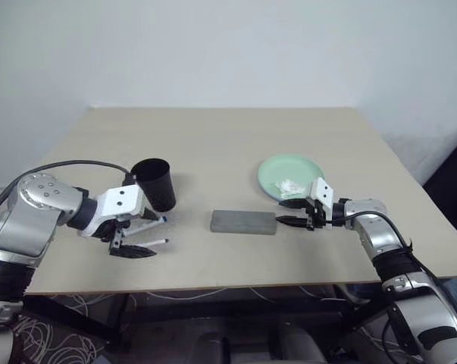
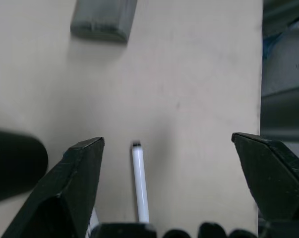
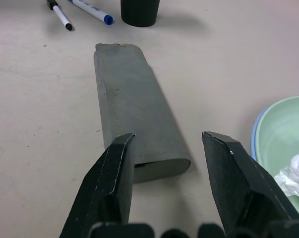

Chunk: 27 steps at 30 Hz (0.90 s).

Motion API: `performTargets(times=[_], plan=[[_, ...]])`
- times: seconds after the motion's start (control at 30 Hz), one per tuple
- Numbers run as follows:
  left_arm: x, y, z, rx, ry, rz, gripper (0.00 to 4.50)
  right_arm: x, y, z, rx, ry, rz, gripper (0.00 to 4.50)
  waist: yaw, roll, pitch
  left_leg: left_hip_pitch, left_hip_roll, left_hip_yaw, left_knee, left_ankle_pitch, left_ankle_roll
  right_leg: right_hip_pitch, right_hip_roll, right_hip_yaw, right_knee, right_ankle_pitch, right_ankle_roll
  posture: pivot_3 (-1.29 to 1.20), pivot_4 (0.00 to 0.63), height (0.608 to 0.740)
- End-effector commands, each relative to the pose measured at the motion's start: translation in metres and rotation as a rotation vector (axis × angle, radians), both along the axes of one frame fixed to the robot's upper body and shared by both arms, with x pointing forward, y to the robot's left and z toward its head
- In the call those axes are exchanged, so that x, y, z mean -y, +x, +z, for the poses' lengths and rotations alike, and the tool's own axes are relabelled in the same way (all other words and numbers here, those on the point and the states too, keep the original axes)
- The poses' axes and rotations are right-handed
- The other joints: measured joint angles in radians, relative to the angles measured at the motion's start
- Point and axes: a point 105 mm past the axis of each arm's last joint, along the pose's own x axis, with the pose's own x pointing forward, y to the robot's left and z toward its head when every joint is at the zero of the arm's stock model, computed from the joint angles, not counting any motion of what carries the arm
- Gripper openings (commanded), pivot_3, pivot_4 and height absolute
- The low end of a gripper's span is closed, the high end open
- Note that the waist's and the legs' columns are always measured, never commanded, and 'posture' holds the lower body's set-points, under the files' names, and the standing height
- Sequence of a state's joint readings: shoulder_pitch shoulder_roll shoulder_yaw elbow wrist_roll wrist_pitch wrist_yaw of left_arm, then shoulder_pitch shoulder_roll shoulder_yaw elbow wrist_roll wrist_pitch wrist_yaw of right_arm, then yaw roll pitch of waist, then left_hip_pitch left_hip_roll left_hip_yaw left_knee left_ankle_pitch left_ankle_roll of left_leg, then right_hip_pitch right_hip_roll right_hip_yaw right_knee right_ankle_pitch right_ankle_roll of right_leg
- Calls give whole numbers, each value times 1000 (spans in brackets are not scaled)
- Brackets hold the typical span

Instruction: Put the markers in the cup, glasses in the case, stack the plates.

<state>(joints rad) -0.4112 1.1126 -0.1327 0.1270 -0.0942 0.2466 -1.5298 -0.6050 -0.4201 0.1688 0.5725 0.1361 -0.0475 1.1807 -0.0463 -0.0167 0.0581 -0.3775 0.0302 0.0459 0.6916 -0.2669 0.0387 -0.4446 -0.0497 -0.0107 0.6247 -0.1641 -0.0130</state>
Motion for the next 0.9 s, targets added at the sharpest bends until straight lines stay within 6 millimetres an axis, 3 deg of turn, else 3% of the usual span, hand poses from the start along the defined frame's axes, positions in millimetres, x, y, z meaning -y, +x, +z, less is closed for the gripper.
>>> performTargets(times=[0.03, 0.23, 0.7, 0.8, 0.9], plan=[[-15, 7, 3, 14, 86, 6, 4433, -3, 6, 17, 63, 12, 10, 2322, 0, 0, 0, 0, 0, 0, 0, 0, 0, 0, 0, 0, 0, 0, 0, 0, 0, 721], [-26, 14, -13, -31, 143, 50, 4433, -1, 4, 13, 56, 10, 5, 2322, 1, 0, 0, -1, -1, 0, 0, 0, 0, 0, -1, 0, -1, 0, 0, 0, 0, 721], [-27, 16, -41, -86, 200, 62, 4433, -1, 3, 11, 52, 15, -6, 2322, 1, 0, 0, -1, 0, 0, 0, 0, 0, 0, -1, 0, 0, 0, 0, 0, 0, 721], [-27, 16, -42, -86, 200, 58, 3873, -1, 3, 11, 53, 16, -7, 2322, 1, 0, 0, -1, 0, 0, 0, 0, 0, 0, -1, 0, 0, 0, 0, 0, 0, 721], [-26, 15, -43, -87, 198, 50, 2828, -1, 3, 11, 54, 17, -8, 2322, 1, 0, 0, -1, 0, 0, 0, 0, 0, 0, -1, 0, 0, 0, 0, 0, 0, 721]])
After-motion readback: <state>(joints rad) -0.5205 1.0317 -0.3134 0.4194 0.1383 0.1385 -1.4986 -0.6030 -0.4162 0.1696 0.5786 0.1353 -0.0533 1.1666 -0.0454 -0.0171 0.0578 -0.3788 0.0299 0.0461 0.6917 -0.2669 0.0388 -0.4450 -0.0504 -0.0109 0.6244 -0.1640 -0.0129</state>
